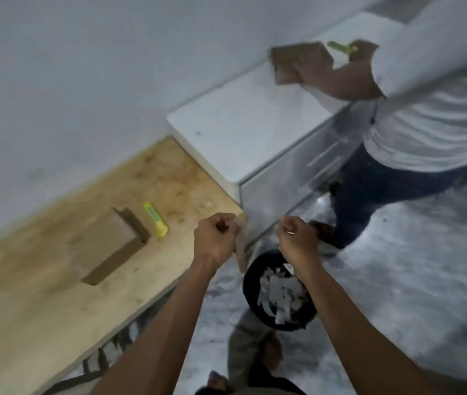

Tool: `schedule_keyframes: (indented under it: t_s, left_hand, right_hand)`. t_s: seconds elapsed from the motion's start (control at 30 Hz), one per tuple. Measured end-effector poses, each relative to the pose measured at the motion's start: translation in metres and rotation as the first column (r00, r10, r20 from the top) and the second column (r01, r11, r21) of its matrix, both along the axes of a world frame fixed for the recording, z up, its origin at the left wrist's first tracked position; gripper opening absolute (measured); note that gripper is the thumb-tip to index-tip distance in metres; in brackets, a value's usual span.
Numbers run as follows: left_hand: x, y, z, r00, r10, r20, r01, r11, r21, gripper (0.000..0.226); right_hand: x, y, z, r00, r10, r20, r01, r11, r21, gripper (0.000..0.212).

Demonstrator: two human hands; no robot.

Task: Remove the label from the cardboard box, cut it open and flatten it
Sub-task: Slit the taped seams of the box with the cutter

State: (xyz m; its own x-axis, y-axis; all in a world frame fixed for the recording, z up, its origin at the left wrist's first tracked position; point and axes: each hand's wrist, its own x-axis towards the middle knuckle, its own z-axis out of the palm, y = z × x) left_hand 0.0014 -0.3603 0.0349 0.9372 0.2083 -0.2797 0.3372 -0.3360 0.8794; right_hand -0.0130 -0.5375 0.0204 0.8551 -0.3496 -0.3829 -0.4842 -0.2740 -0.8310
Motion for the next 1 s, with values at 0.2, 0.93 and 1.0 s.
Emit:
schedule_keyframes:
  t_s: [0.2, 0.93, 1.0]
  left_hand:
    - [-0.048, 0.093, 0.041, 0.98, 0.125, 0.153, -0.127, 0.992, 0.003, 0.011]
    - [-0.077, 0.286, -0.012, 0.983, 0.152, 0.105, -0.184, 0.853, 0.489, 0.041]
    - [-0.055, 0.295, -0.017, 0.995, 0.088, 0.037, -0.094, 0.825, 0.557, 0.054]
  right_hand:
    - [-0.016, 0.086, 0.046, 0.954, 0.168, 0.247, -0.163, 0.986, -0.04, 0.02]
    - [0.046, 0.278, -0.009, 0.773, 0.627, 0.096, -0.58, 0.76, -0.294, 0.018]
    - [0.069, 0.283, -0.022, 0.797, 0.602, 0.04, -0.564, 0.767, -0.306, 0.019]
